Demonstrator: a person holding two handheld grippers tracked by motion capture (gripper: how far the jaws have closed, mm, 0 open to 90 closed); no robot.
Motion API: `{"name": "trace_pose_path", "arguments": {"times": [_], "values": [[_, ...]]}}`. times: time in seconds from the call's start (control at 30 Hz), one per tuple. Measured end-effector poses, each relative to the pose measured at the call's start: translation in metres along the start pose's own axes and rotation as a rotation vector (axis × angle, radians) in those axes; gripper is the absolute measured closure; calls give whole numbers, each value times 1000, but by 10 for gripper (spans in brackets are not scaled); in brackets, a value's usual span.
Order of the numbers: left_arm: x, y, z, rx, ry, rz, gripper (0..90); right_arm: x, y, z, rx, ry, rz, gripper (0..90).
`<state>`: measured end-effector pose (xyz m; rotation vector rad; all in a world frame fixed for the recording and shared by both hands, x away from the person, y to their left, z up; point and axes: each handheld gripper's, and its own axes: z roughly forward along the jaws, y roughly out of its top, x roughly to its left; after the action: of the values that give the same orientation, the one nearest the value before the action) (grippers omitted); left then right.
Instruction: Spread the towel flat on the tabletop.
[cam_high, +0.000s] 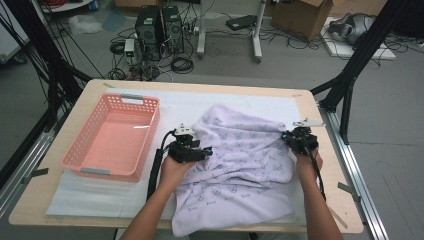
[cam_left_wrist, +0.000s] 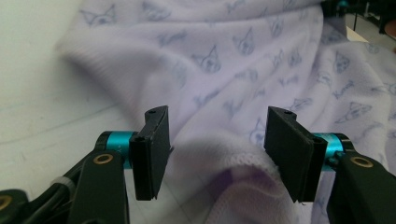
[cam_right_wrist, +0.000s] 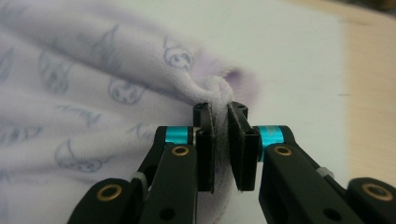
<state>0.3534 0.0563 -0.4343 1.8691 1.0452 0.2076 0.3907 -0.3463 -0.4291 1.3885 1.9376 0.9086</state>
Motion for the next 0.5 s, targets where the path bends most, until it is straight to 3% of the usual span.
{"name": "trace_pose_path", "arguments": {"times": [0.03, 0.1, 0.2, 0.27, 0.33, 0.4, 0.43, 0.5], "values": [[0, -2, 0, 16, 2, 8, 406, -3, -1, 0, -13, -19, 39, 816], [-2, -3, 3, 58, 1, 38, 385, -8, -2, 0, -16, 15, 89, 768], [-10, -5, 11, 76, -33, 62, 392, -4, -2, -6, 2, 54, 60, 632], [-16, -7, 17, 106, -35, 96, 410, -2, -3, -16, -12, 77, 57, 597], [-21, -9, 21, 121, -36, 132, 520, -1, -4, -26, -13, 136, 63, 569], [-23, -8, 22, 117, -20, 138, 759, 1, -6, -37, -8, 197, 54, 558], [-23, -7, 22, 118, -6, 137, 793, 3, -7, -43, -8, 213, 36, 554], [-17, -4, 19, 89, 65, 130, 823, 8, -11, -54, -16, 277, 12, 544]]}}
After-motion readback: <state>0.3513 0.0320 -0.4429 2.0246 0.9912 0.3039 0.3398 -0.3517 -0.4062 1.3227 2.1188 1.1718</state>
